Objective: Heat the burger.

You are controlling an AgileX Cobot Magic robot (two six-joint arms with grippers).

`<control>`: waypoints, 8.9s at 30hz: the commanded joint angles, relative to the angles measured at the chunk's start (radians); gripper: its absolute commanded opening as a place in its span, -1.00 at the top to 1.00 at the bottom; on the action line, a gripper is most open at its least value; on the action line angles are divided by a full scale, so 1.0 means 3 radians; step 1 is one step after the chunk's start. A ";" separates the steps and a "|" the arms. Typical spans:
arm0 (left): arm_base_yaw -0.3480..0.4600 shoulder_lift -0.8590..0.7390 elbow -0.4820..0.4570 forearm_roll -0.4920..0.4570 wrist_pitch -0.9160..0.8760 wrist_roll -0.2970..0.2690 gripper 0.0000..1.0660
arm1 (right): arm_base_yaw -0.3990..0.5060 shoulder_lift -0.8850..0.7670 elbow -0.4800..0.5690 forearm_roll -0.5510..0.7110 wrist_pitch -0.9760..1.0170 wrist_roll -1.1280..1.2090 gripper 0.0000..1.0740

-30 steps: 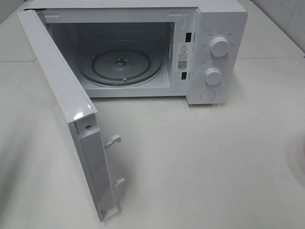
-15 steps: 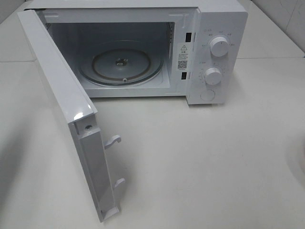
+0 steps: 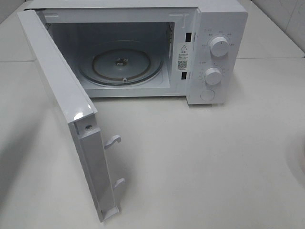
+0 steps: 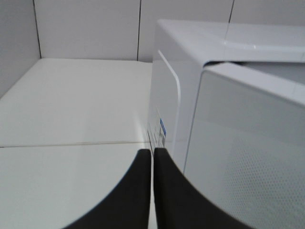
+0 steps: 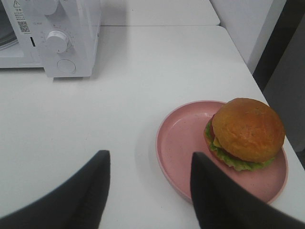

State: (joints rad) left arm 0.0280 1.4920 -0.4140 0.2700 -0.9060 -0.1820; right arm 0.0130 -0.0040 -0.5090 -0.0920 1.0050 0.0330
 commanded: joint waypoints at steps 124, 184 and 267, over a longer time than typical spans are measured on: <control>-0.1340 0.1493 -0.1590 -0.0617 0.0030 0.0463 0.99 | -0.0013 -0.0100 0.0027 -0.0007 -0.0027 -0.0040 0.15; -0.2297 -0.0480 -0.2100 -0.0530 0.4217 0.0717 -0.98 | -0.0013 -0.0100 0.0027 -0.0003 -0.0027 -0.0040 0.15; -0.0083 -0.3913 -0.0320 -0.1477 0.6530 0.1477 -0.98 | -0.0013 -0.0100 0.0027 -0.0003 -0.0027 -0.0030 0.15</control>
State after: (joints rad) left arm 0.0020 0.3580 -0.5170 -0.1760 1.0470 0.2610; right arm 0.0130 -0.0040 -0.5040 -0.0910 1.0050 0.0330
